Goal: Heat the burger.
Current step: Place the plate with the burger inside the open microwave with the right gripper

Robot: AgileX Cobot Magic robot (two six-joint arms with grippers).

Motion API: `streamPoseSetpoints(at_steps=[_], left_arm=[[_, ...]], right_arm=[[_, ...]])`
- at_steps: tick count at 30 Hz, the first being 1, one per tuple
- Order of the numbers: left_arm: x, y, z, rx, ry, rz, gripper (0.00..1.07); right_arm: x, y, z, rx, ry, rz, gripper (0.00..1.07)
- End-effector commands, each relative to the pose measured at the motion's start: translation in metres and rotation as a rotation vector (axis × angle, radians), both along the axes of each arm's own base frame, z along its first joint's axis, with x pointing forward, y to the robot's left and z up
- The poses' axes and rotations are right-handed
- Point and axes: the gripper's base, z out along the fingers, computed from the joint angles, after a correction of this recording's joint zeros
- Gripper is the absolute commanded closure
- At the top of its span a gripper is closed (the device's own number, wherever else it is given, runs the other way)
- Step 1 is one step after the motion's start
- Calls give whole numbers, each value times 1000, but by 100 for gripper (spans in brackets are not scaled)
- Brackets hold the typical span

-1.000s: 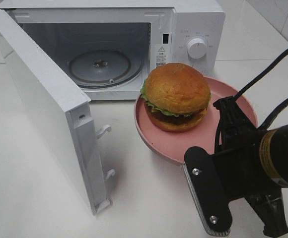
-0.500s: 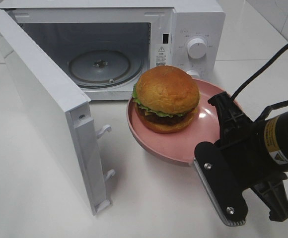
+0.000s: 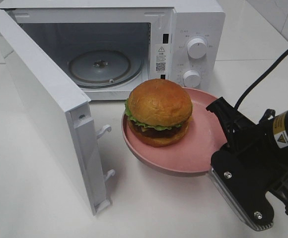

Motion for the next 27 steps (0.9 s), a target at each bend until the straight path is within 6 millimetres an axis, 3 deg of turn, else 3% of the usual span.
streamPoseSetpoints(at_steps=[1, 27], left_arm=[[-2, 0, 0, -1, -25, 6, 6], [-2, 0, 0, -1, -25, 6, 6]], right_arm=[[8, 4, 8, 66, -66, 19, 107], [60, 39, 22, 91, -117, 58, 107]])
